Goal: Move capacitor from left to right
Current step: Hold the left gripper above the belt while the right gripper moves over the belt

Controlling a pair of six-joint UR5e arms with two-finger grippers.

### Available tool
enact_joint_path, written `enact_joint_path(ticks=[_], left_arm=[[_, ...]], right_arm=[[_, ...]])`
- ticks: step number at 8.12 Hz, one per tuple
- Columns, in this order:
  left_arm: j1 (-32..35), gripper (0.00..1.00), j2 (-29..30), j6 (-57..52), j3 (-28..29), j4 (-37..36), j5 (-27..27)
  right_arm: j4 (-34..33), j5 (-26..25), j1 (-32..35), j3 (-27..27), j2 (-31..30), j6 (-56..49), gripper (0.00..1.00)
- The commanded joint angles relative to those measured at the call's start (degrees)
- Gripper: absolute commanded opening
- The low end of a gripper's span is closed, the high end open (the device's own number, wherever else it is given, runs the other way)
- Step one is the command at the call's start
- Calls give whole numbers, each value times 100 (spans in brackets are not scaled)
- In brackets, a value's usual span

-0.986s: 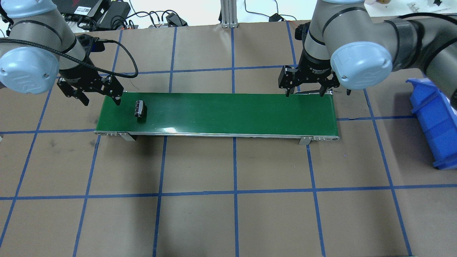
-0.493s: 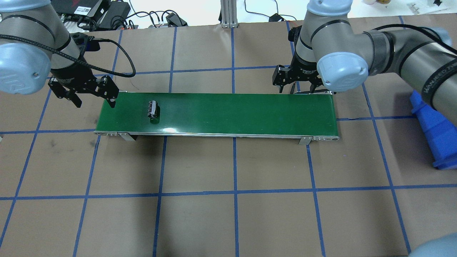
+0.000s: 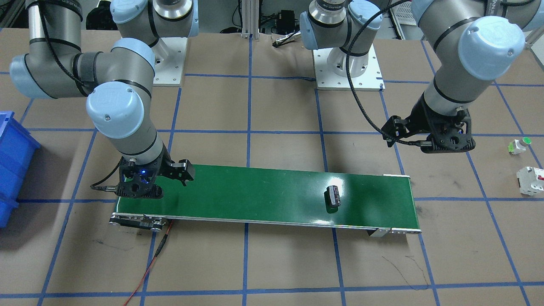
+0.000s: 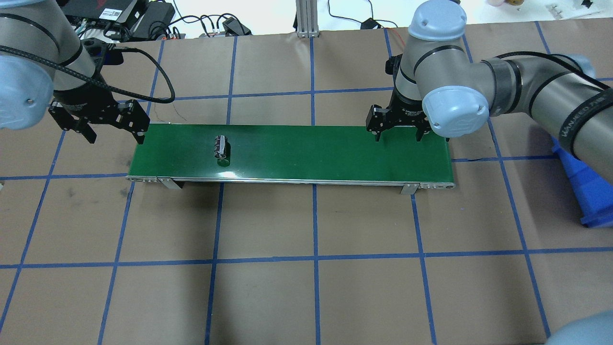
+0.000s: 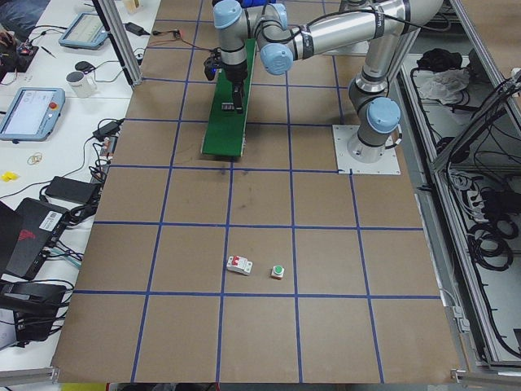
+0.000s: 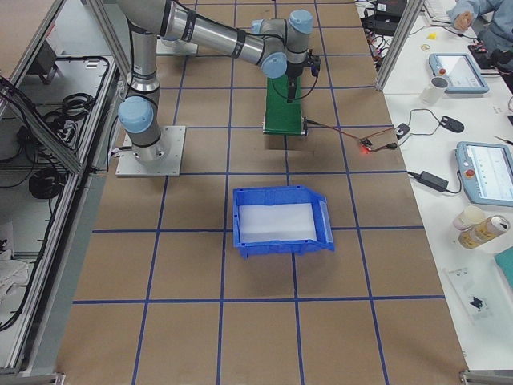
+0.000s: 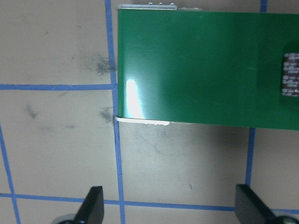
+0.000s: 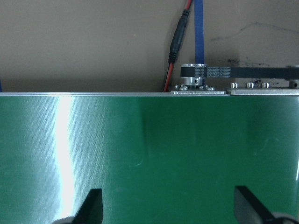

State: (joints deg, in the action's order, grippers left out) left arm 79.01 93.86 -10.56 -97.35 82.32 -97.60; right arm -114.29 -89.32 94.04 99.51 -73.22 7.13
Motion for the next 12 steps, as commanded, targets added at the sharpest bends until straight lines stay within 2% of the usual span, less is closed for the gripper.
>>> enact_joint_path(ticks=[1,3,5,7,12], left_arm=[[-9,100,-122,-33,-21,38,-339],[18,100,-157,-16,-56,90,-356],[27,100,-184,28,-38,73,-146],[27,100,-367,37,-65,221,-154],[27,100,-351,46,-82,302,-154]], right_arm=[[12,37,0,200,1,-124,100],[-23,98,0,271,1,-528,100],[-32,187,0,280,27,-520,100],[-40,187,9,280,27,-485,100],[-224,169,9,271,89,-485,100]])
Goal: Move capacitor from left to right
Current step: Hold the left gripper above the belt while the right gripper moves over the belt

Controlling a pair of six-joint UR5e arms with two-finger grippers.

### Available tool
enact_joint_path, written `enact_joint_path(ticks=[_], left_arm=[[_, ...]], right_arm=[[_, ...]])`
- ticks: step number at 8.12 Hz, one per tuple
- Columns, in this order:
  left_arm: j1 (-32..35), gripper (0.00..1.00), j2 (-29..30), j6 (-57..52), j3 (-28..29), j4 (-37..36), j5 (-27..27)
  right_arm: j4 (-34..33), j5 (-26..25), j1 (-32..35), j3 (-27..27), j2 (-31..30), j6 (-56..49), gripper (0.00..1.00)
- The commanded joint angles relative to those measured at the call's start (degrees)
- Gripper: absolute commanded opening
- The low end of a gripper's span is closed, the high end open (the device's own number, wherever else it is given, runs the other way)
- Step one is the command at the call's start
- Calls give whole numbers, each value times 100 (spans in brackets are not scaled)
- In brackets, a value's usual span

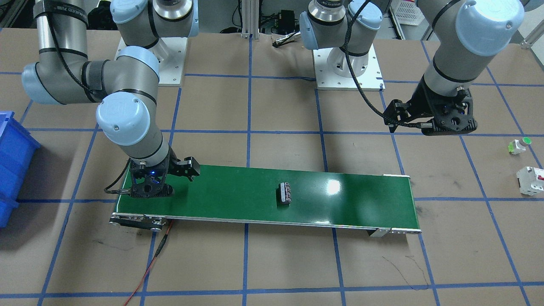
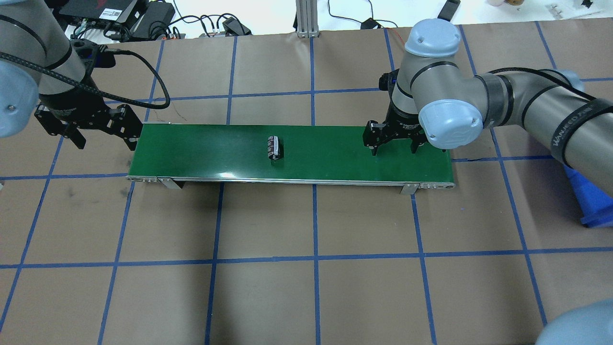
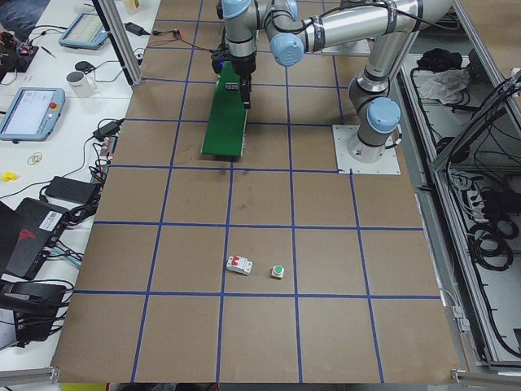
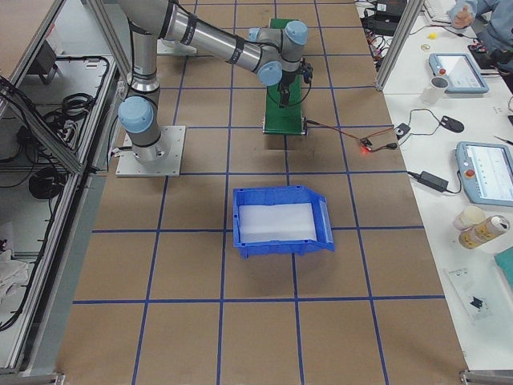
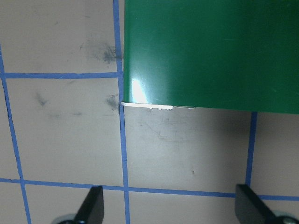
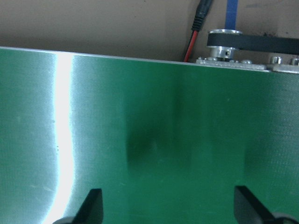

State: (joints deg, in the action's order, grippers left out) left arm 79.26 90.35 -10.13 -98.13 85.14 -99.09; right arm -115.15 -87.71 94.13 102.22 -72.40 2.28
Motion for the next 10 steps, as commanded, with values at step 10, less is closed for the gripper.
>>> enact_joint_path(ticks=[10], left_arm=[[2,100,9,-7,13,3,-13]], right_arm=[[-569,278,202,8,-11,420,95]])
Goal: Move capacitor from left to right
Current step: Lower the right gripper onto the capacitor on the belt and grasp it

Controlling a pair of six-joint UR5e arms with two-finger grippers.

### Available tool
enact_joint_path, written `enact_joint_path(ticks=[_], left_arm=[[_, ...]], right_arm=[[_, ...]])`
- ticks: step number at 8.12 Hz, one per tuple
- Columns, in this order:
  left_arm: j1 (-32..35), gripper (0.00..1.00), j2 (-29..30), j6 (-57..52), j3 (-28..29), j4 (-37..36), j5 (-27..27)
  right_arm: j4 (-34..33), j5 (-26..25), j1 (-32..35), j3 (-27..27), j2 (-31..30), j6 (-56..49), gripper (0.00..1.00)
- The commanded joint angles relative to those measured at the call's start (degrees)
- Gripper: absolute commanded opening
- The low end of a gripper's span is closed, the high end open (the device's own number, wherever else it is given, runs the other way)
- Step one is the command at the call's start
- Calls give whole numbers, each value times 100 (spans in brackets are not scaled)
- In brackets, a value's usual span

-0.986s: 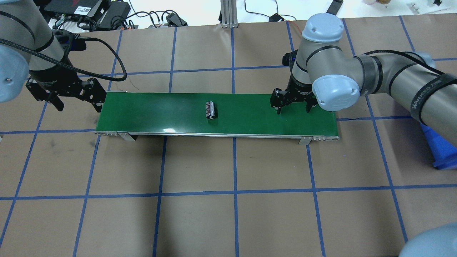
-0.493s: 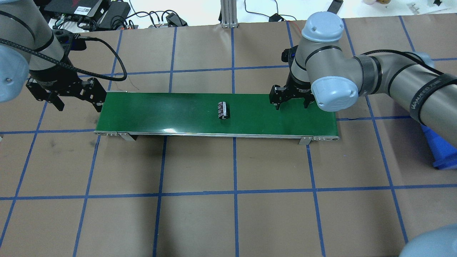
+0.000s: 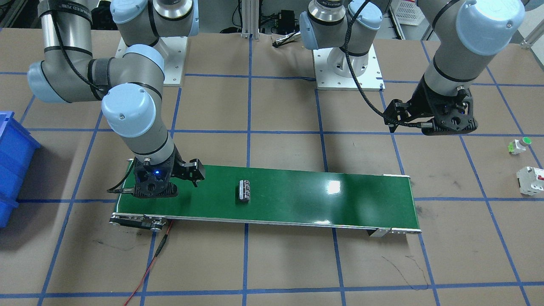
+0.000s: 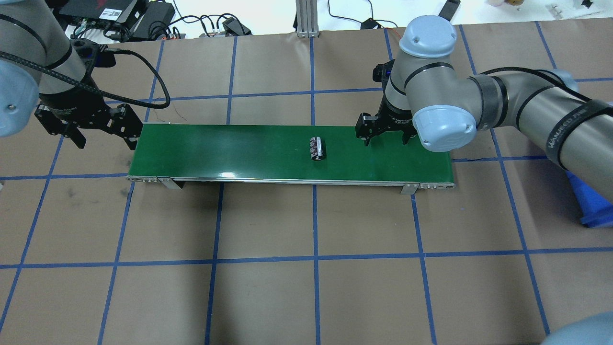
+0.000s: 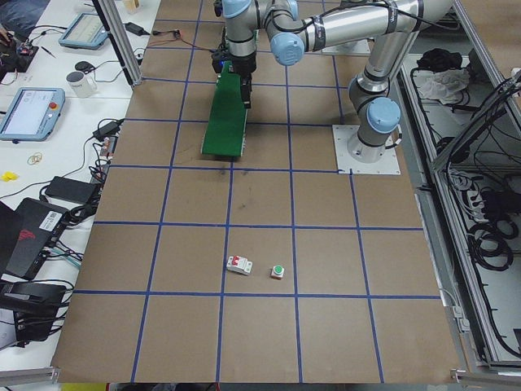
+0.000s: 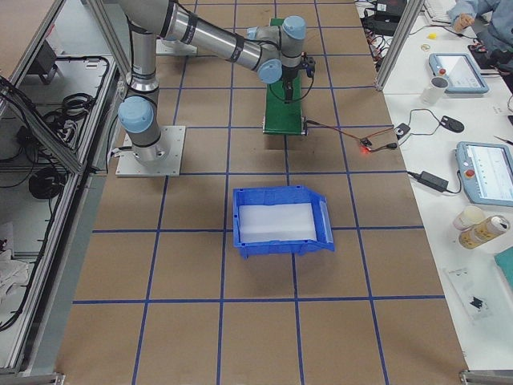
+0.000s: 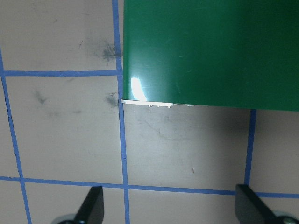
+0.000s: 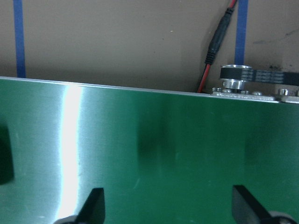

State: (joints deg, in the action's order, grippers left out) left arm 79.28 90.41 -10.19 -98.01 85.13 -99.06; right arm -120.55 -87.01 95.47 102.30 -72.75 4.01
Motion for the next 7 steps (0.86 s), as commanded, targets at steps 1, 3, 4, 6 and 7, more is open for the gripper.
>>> enact_joint_path(ticks=[1,3,4,6,7], left_arm=[[0,100,11,0,2,-5,1],[0,100,11,0,10,-14,-8],[0,100,29,0,-7,-32,-16],[9,100,55,-140,10,-41,27],[9,100,29,-124,37,-41,280]], right_arm=[[-30,202,173,0,15,363,95],[-91,184,244,0,33,609,95],[-100,132,244,-9,33,593,95],[-187,463,253,0,59,645,95],[-223,474,253,0,94,645,95]])
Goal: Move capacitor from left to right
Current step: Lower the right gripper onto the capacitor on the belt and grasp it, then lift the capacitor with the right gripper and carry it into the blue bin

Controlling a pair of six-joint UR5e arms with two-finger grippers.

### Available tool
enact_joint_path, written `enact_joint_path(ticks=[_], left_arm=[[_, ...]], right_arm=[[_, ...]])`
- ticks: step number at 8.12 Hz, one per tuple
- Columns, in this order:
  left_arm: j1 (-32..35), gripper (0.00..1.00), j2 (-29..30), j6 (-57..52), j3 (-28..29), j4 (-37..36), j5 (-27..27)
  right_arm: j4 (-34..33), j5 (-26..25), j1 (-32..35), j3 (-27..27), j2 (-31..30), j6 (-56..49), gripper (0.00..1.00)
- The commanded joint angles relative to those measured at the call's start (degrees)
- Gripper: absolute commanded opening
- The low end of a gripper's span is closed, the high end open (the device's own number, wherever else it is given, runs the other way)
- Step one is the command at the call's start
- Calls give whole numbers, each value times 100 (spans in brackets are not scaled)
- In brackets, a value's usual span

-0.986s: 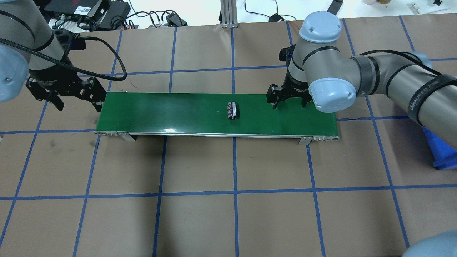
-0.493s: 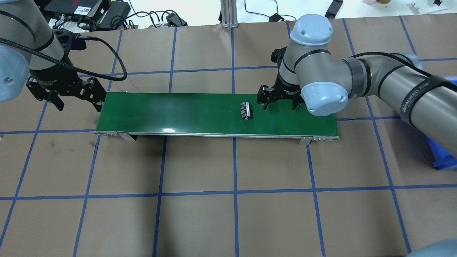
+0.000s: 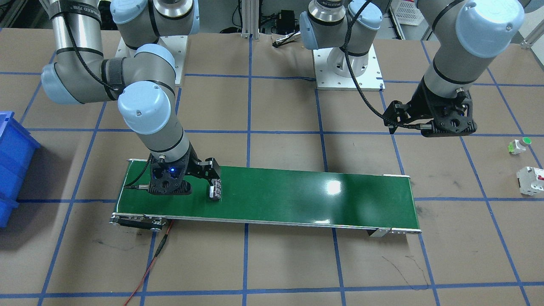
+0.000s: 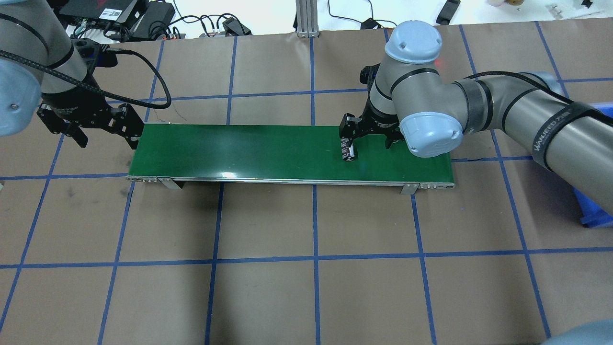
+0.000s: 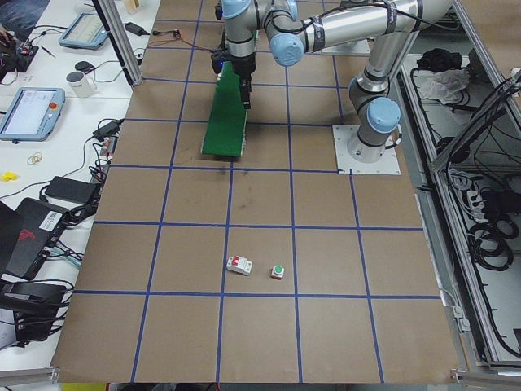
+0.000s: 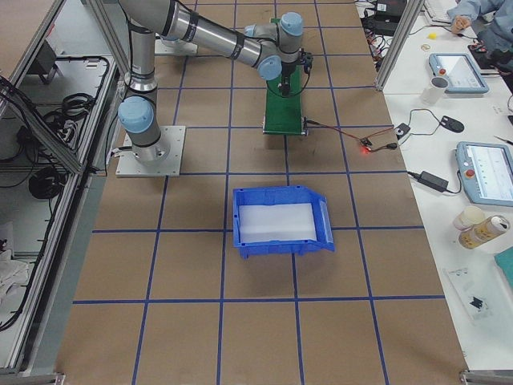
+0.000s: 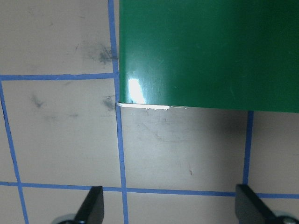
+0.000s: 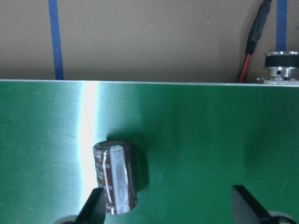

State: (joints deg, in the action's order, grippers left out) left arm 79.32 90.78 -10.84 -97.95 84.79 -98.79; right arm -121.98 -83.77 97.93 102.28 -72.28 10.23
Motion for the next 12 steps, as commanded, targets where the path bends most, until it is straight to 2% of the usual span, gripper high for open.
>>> enact_joint_path(ticks=[1,2,3,4,6,8,10,12], left_arm=[[4,100,1,3,39,-7,273],[-4,100,10,3,39,-15,255],[-4,100,36,-101,22,-15,299],[-4,100,54,-102,48,-24,299],[-30,100,89,-128,30,-111,299],[-31,100,142,-111,12,-437,299],[-31,100,151,-102,4,-455,308],[-31,100,107,-14,-5,-394,282]], right_arm=[[-176,89,7,2,91,14,95],[-256,37,7,-7,204,-21,92],[-265,-242,7,-7,319,-30,77],[-230,-367,7,2,311,-30,50],[-21,-482,-2,2,276,-187,3],[113,-544,-124,-112,215,-380,0],[191,-956,-378,-418,48,-584,0],[830,-1211,-1000,-980,-294,-1483,0]])
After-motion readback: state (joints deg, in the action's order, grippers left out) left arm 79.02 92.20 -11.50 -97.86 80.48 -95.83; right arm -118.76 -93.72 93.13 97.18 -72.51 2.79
